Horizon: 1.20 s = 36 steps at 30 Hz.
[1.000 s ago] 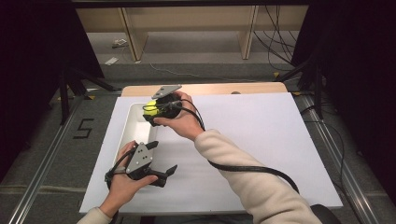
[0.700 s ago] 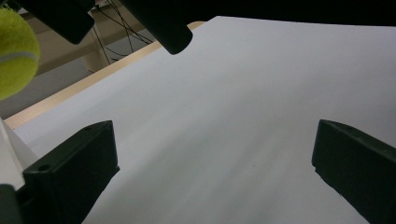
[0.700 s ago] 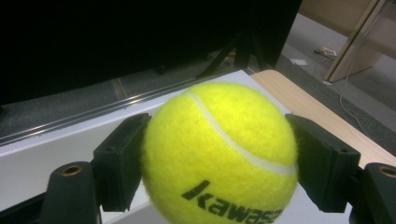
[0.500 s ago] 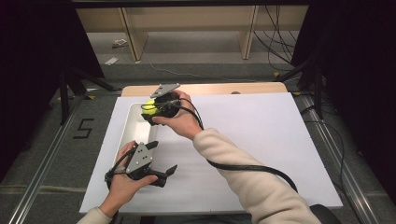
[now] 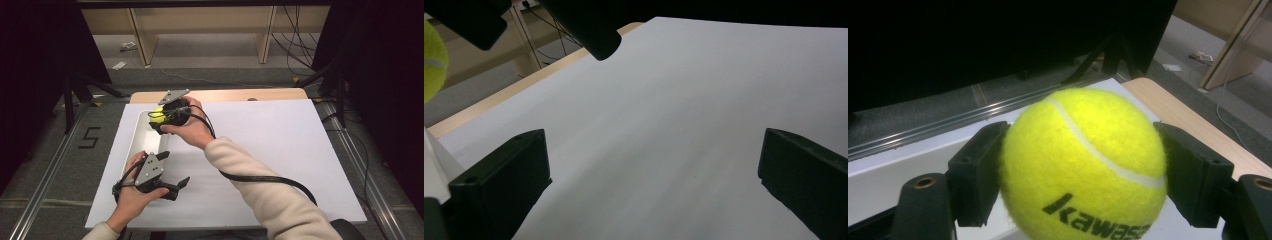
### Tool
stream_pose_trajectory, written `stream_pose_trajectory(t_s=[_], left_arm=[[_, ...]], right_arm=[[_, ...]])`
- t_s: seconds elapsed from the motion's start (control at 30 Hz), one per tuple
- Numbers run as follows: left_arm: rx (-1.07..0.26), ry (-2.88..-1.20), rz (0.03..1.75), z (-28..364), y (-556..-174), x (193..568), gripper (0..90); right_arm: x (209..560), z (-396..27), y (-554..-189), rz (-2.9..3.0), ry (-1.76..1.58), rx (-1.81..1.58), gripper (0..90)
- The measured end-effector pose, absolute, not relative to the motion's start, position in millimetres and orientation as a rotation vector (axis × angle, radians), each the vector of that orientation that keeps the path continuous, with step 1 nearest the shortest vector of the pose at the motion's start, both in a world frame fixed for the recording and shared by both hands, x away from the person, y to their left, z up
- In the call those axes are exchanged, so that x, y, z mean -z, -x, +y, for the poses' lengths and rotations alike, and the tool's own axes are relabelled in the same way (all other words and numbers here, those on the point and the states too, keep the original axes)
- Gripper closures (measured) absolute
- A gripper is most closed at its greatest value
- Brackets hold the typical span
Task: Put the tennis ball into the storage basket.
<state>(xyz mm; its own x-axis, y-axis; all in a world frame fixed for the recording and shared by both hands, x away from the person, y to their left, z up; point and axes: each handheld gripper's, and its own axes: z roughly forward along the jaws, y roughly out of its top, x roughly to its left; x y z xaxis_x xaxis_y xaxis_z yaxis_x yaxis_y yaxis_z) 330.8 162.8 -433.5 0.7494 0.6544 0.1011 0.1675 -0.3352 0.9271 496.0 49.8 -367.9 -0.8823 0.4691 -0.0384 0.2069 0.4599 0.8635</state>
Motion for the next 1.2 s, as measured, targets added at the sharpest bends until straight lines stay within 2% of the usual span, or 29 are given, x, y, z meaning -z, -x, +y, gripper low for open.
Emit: stream_pose_trajectory(t_s=[1.2], left_arm=[[-0.567, -1.885, 0.626, 162.0, -330.1, 433.3, 0.0]], right_arm=[[369.8, 64.5, -495.7, 2.474, -0.562, -1.38, 25.9]])
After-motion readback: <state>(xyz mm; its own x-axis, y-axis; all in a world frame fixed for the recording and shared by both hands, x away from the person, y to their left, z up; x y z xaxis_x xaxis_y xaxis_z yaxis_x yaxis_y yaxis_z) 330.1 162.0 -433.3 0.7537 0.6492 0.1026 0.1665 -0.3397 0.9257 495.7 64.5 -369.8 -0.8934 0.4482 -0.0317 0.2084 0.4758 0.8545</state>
